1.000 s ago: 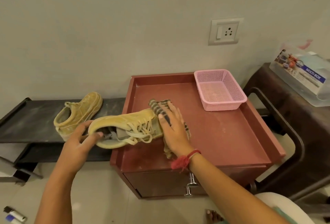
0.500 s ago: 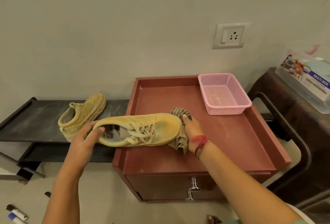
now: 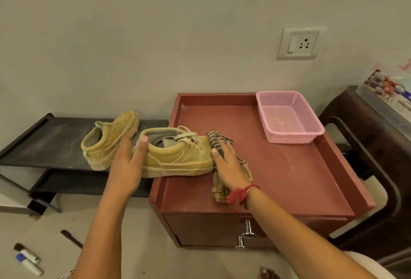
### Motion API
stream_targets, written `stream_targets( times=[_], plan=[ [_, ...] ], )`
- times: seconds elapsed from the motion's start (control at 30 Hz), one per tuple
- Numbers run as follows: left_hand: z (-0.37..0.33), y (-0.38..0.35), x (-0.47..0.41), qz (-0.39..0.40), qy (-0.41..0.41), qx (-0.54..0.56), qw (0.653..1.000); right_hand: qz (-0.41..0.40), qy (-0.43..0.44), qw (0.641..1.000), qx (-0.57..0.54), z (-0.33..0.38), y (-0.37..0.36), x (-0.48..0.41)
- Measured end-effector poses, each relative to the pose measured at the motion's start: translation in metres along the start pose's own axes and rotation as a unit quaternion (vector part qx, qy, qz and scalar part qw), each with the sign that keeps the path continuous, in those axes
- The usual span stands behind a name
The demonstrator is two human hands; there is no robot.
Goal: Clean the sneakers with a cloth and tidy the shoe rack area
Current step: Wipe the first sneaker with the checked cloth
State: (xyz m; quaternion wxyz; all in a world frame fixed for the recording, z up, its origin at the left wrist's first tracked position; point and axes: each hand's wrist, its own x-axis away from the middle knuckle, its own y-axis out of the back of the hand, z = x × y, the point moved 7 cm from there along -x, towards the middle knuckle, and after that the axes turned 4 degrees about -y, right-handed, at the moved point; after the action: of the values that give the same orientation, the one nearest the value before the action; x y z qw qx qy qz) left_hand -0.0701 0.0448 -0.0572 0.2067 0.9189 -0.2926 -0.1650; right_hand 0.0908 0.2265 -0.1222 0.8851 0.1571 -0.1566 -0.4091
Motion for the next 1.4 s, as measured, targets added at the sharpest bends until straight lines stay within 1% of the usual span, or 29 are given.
stream_targets(
  times=[0.07, 0.1, 0.17, 0.23, 0.3, 0.37, 0.43, 0.5, 0.6, 0.63, 0.7, 0.8, 0.83, 0.9, 0.97, 1.0, 1.07, 1.13, 1.2, 1.3, 1.4],
  plan=[
    [-0.009, -0.004, 0.000, 0.022, -0.076, -0.032, 0.996, -0.019, 0.009, 1.000, 0.018, 0.002, 0.006, -0.001],
    [-0.009, -0.007, 0.000, 0.044, -0.085, -0.056, 0.994, -0.028, 0.020, 0.999, 0.025, 0.006, 0.009, -0.001],
    [-0.005, -0.012, 0.002, 0.078, -0.082, -0.093, 0.989, -0.044, 0.022, 0.998, 0.026, 0.007, 0.017, 0.001],
    [-0.003, -0.012, 0.002, 0.084, -0.085, -0.113, 0.986, -0.044, 0.004, 0.999, -0.006, 0.004, 0.021, 0.006],
    [-0.003, -0.012, -0.001, 0.074, -0.085, -0.095, 0.989, -0.043, -0.017, 0.997, -0.057, 0.001, 0.026, 0.012],
    [-0.002, -0.013, -0.004, 0.064, -0.079, -0.077, 0.992, -0.048, -0.056, 0.991, -0.112, -0.004, 0.031, 0.019],
    [-0.001, -0.015, -0.005, 0.062, -0.073, -0.081, 0.992, -0.050, -0.094, 0.978, -0.179, -0.008, 0.031, 0.030],
    [-0.002, -0.016, -0.005, 0.060, -0.070, -0.086, 0.992, -0.027, -0.134, 0.956, -0.258, -0.011, 0.022, 0.040],
    [-0.006, -0.016, -0.004, 0.058, -0.077, -0.103, 0.990, 0.044, -0.200, 0.898, -0.390, -0.006, 0.009, 0.055],
    [-0.005, -0.016, -0.004, 0.061, -0.079, -0.112, 0.989, 0.052, -0.205, 0.890, -0.403, -0.004, 0.012, 0.057],
    [-0.003, -0.016, -0.003, 0.073, -0.082, -0.123, 0.986, 0.006, -0.178, 0.904, -0.388, 0.003, 0.030, 0.051],
    [-0.005, -0.010, 0.008, 0.103, -0.108, -0.093, 0.984, -0.078, -0.136, 0.923, -0.353, 0.011, 0.065, 0.038],
    [-0.008, -0.007, 0.013, 0.112, -0.121, -0.092, 0.982, -0.086, -0.133, 0.922, -0.353, 0.015, 0.073, 0.035],
    [-0.013, 0.003, 0.019, 0.129, -0.158, -0.122, 0.971, -0.076, -0.143, 0.917, -0.365, 0.016, 0.080, 0.031],
    [-0.016, 0.014, 0.022, 0.134, -0.194, -0.203, 0.950, -0.060, -0.152, 0.918, -0.361, 0.019, 0.085, 0.031],
    [-0.017, 0.019, 0.021, 0.129, -0.211, -0.269, 0.931, -0.056, -0.152, 0.920, -0.356, 0.019, 0.086, 0.030],
    [-0.018, 0.022, 0.021, 0.115, -0.248, -0.406, 0.872, -0.048, -0.153, 0.921, -0.355, 0.023, 0.087, 0.035],
    [-0.015, 0.020, 0.021, 0.122, -0.277, -0.489, 0.818, -0.042, -0.150, 0.920, -0.359, 0.028, 0.088, 0.039],
    [-0.012, 0.019, 0.017, 0.126, -0.291, -0.526, 0.789, -0.042, -0.145, 0.925, -0.349, 0.032, 0.089, 0.041],
    [-0.014, 0.016, 0.012, 0.132, -0.324, -0.542, 0.764, -0.041, -0.128, 0.945, -0.299, 0.035, 0.088, 0.042],
    [-0.015, 0.007, 0.008, 0.138, -0.373, -0.556, 0.730, -0.026, -0.106, 0.961, -0.255, 0.040, 0.084, 0.045]
  ],
)
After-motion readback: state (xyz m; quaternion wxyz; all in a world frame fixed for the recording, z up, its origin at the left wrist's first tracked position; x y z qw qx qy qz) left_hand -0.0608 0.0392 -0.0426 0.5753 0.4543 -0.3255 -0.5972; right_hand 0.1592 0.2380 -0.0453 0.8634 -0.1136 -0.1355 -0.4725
